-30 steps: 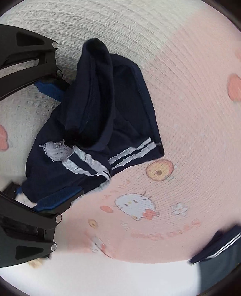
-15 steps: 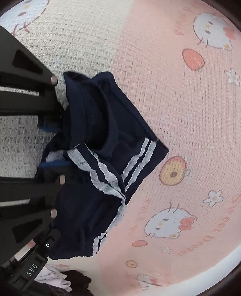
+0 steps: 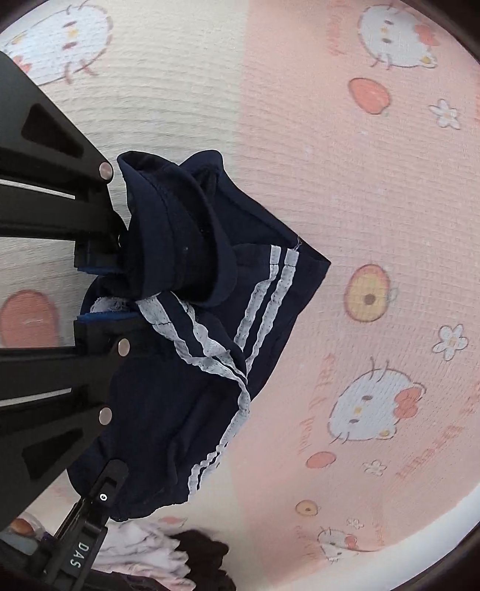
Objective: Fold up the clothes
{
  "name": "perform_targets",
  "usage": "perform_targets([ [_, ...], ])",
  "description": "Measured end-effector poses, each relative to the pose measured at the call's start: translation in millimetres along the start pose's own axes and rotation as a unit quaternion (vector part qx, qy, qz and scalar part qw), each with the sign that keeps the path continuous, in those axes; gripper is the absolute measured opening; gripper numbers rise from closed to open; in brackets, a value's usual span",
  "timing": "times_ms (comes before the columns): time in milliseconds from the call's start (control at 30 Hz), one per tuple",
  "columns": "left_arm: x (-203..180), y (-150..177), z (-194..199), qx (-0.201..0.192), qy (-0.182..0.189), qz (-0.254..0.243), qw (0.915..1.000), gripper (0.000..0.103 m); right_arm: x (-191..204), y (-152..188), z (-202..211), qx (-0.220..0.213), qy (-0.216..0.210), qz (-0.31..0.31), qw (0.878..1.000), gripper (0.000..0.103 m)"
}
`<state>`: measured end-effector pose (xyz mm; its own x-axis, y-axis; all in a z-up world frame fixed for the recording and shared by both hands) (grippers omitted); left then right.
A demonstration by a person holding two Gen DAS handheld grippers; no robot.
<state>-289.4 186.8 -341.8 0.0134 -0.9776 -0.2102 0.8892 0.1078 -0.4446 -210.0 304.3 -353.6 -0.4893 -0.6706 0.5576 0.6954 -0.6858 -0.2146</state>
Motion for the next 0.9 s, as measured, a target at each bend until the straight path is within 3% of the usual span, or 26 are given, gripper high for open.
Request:
perform_targets([
  [300, -3, 47, 21, 0.035, 0.021, -0.023, 0.9989, 0.012, -8, 51, 25, 0.050, 0.015, 0.021, 0.998, 0.016],
  [600, -16, 77, 40, 0.044, 0.016, -0.094, 0.9945, 0.012, -26, 79, 32, 0.070, 0.000, -0.026, 0.997, 0.016],
  [800, -17, 98, 41, 0.074, 0.020, -0.119, 0.9900, 0.013, -30, 91, 34, 0.075, -0.002, -0.030, 0.997, 0.016],
  [900, -16, 105, 44, 0.077, 0.021, -0.121, 0.9894, 0.013, -35, 96, 30, 0.083, -0.023, -0.058, 0.995, 0.016],
])
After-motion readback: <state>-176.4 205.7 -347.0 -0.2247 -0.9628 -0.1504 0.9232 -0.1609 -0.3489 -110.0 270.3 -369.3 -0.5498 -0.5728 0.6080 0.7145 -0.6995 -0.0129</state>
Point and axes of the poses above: each gripper's, at about its wrist camera, not at the fingertips, and z roughly against the way its jaws point, x to its left, y to its underside, the point moved 10 cm from there along -z, roughly the way its jaws point, and after that the axes turned 3 degrees about -y, right-handed, at the moved point
